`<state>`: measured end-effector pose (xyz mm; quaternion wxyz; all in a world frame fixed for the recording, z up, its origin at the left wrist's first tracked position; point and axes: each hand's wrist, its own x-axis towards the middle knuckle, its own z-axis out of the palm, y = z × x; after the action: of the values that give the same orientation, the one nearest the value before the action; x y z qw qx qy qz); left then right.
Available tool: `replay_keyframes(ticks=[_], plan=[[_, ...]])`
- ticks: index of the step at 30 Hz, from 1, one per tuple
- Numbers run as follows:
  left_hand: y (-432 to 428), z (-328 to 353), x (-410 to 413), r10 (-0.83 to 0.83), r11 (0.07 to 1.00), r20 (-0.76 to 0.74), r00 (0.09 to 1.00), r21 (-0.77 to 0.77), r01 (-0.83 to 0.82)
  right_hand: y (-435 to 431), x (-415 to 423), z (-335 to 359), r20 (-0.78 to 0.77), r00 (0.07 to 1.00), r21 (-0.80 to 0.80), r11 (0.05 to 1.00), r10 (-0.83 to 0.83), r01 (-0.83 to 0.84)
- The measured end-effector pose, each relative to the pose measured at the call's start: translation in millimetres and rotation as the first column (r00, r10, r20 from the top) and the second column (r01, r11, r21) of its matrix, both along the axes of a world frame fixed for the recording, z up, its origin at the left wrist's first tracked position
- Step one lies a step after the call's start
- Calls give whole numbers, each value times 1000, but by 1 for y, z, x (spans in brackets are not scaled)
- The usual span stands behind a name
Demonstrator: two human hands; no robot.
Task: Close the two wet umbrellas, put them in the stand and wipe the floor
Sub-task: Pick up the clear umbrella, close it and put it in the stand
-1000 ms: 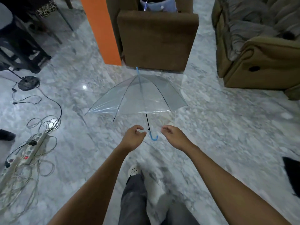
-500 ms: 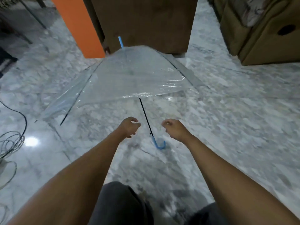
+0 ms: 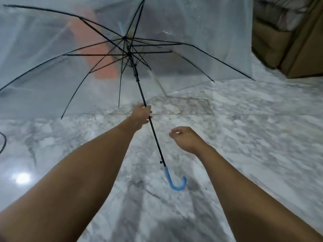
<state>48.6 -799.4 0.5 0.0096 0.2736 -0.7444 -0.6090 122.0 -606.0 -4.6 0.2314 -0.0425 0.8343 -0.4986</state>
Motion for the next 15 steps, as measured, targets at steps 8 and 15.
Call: replay_keyframes(ticks=[8,15], plan=[[13,46,-3,-159,985,-174,972,40,168,0,-2,19,-105,994,21,1000,-15,18],[31,92,-7,-174,947,-302,937,210,244,-14,10,52,-189,980,-59,997,-57,46]])
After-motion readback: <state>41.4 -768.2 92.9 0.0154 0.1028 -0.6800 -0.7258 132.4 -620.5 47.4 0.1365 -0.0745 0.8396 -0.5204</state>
